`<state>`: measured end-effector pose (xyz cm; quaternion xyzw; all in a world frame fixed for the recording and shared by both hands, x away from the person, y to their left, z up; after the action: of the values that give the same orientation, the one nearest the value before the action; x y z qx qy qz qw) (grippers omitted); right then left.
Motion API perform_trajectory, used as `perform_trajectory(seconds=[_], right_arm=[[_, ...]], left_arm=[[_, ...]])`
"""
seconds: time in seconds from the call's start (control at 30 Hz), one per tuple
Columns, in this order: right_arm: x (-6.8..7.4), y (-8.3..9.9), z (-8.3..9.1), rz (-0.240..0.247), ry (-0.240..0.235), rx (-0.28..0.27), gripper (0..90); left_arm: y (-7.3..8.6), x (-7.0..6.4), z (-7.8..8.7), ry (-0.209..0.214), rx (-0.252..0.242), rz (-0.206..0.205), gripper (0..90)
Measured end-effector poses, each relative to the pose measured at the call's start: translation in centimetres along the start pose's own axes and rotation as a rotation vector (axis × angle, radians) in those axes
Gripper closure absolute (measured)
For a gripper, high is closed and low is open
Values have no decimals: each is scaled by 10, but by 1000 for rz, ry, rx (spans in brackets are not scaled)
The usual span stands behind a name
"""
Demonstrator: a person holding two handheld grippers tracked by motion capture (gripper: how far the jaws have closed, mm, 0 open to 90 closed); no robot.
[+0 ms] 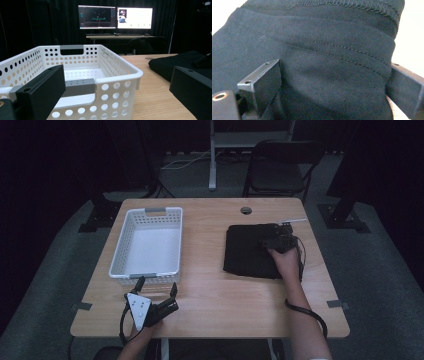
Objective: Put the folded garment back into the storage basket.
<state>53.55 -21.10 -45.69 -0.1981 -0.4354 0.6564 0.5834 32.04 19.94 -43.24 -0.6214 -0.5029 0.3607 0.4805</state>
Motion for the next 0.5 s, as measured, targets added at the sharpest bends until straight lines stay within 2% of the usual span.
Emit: perform_trajectory(seconds=[0.07, 0.17, 0.23, 0.37, 0.4, 0.47, 0.5], right_arm=[[2, 0, -1, 25, 7, 18, 85], [5, -1, 3, 39, -25, 37, 226], [6, -1, 4, 35, -34, 40, 257], [7, 0, 6, 21, -64, 36, 379], [7, 2, 8, -4, -94, 23, 466], [6, 4, 9, -25, -119, 8, 532], [6, 4, 9, -25, -119, 8, 532]], left_arm=[[0, 0, 0, 0, -1, 0, 15], [0, 0, 0, -1, 0, -1, 15], [0, 0, 0, -1, 1, -1, 15], [0, 0, 0, -1, -1, 0, 15], [0, 0, 0, -1, 0, -1, 15], [0, 0, 0, -1, -1, -1, 15], [0, 0, 0, -1, -1, -1, 15]])
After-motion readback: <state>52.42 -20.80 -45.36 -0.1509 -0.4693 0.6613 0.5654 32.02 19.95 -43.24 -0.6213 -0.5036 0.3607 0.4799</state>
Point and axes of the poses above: each handheld gripper's, and its own axes: z roughly backward along the jaws, y roughly out of its underside, x roughly to its left, the point moved 4 cm from there along -z, roughly forward along the jaws, and after that the axes turned 15 degrees about -x, right-handed, at the moved point
